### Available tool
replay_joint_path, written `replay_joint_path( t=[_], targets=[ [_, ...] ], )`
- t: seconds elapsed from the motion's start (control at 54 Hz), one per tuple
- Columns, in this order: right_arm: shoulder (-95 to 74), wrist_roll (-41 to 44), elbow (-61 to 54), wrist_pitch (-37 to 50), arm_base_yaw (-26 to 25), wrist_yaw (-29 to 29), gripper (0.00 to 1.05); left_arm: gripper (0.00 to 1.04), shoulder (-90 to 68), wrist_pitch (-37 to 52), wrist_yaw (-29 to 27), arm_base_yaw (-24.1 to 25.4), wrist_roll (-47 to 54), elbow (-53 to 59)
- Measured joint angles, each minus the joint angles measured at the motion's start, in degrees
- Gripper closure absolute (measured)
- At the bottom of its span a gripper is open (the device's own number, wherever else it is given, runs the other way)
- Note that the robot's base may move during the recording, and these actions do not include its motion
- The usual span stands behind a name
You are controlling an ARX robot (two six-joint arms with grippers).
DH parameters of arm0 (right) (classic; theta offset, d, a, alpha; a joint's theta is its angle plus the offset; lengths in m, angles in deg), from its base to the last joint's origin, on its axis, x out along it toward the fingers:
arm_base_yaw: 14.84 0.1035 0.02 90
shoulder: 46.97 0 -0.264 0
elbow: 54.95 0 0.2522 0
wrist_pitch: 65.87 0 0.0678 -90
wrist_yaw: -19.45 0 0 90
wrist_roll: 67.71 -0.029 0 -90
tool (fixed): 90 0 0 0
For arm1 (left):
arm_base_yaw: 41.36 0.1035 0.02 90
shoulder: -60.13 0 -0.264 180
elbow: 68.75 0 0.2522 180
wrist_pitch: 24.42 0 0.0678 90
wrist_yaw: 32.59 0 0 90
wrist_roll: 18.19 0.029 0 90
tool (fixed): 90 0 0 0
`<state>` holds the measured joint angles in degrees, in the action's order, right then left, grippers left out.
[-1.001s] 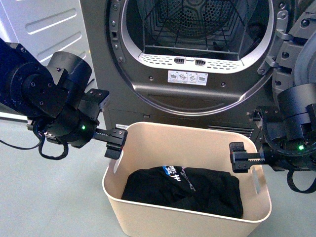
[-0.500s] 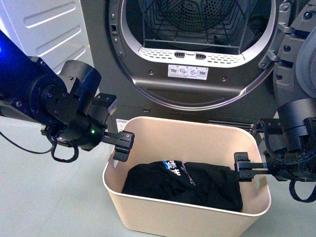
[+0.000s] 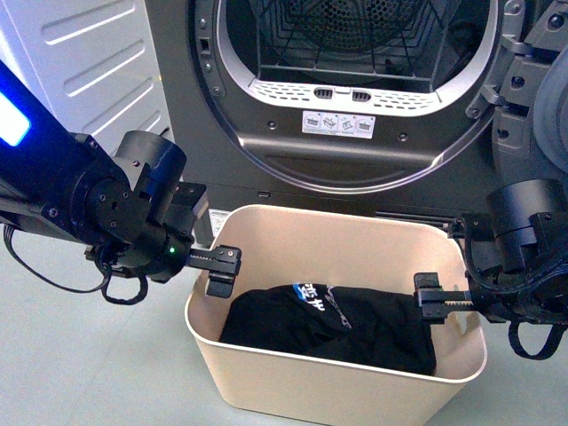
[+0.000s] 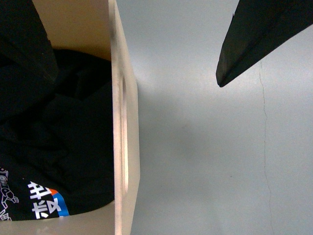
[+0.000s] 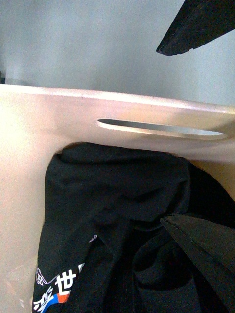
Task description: Move hamper under clothes hanger
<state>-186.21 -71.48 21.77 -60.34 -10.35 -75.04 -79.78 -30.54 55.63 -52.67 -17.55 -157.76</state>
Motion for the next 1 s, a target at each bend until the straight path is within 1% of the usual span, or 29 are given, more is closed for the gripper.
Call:
replay_joint_path(
  t=[0.204,0.241,0.278,0.315,0.371,0.408,0.482,0.556,0.593,0.649,0.704,0.723,0.76,0.816,0.834,1.001],
  targets=[
    [-0.07,-0.24,0.0,0.0,0.17,-0.46,0.08,0.07,-1.25,1.14,-0.81,0.37,-1.84,-0.13],
    [-0.07,-0.39,0.0,0.0,0.2,-0.59,0.09,0.08,-1.44,1.27,-0.83,0.44,-1.92,-0.13],
    [-0.07,-0.57,0.0,0.0,0.2,-1.05,0.17,0.17,-1.62,1.49,-1.01,0.5,-2.32,-0.13],
    [-0.07,-0.59,0.0,0.0,0.2,-1.31,0.2,0.21,-1.68,1.57,-1.05,0.52,-2.38,-0.13],
    [-0.07,-0.63,0.0,0.0,0.22,-1.88,0.31,0.31,-1.73,1.86,-1.01,0.52,-2.6,-0.13],
    [-0.07,-0.7,0.0,0.0,0.22,-2.03,0.4,0.4,-1.73,2.1,-0.98,0.52,-2.73,-0.13],
    [-0.07,-0.83,0.0,0.0,0.26,-2.16,0.48,0.49,-1.73,2.16,-0.96,0.52,-2.78,-0.13],
    [-0.09,-0.9,0.0,0.0,0.33,-2.29,0.59,0.6,-1.73,2.16,-0.63,0.52,-2.8,-0.13],
    [-0.11,-0.92,0.0,0.0,0.37,-2.45,0.66,0.67,-1.73,2.16,-0.42,0.5,-2.8,-0.11],
    [-0.17,-0.92,0.0,0.0,0.44,-2.6,0.73,0.74,-1.73,2.16,-0.09,0.44,-2.8,-0.11],
    [-0.28,-0.92,0.0,0.0,0.48,-2.67,0.86,0.86,-1.73,2.16,0.26,0.28,-2.97,-0.13],
    [-0.28,-0.92,0.0,-0.02,0.5,-2.78,0.87,0.88,-1.73,2.16,0.31,0.26,-2.99,-0.13],
    [-0.31,-0.92,0.0,-0.07,0.5,-2.95,0.94,0.95,-1.73,2.16,0.31,0.2,-3.02,-0.13],
    [-0.31,-1.53,0.02,-0.2,0.5,-2.51,1.0,1.01,-1.73,2.16,0.44,0.2,-3.67,-0.13],
    [-0.31,-1.9,0.07,-0.24,0.5,-2.51,1.02,1.01,-1.73,2.16,0.55,0.22,-3.85,-0.13],
    [-0.02,-2.93,0.15,-0.96,0.46,-2.56,1.02,1.01,-1.49,2.14,0.66,0.22,-4.28,-0.09]
  ],
)
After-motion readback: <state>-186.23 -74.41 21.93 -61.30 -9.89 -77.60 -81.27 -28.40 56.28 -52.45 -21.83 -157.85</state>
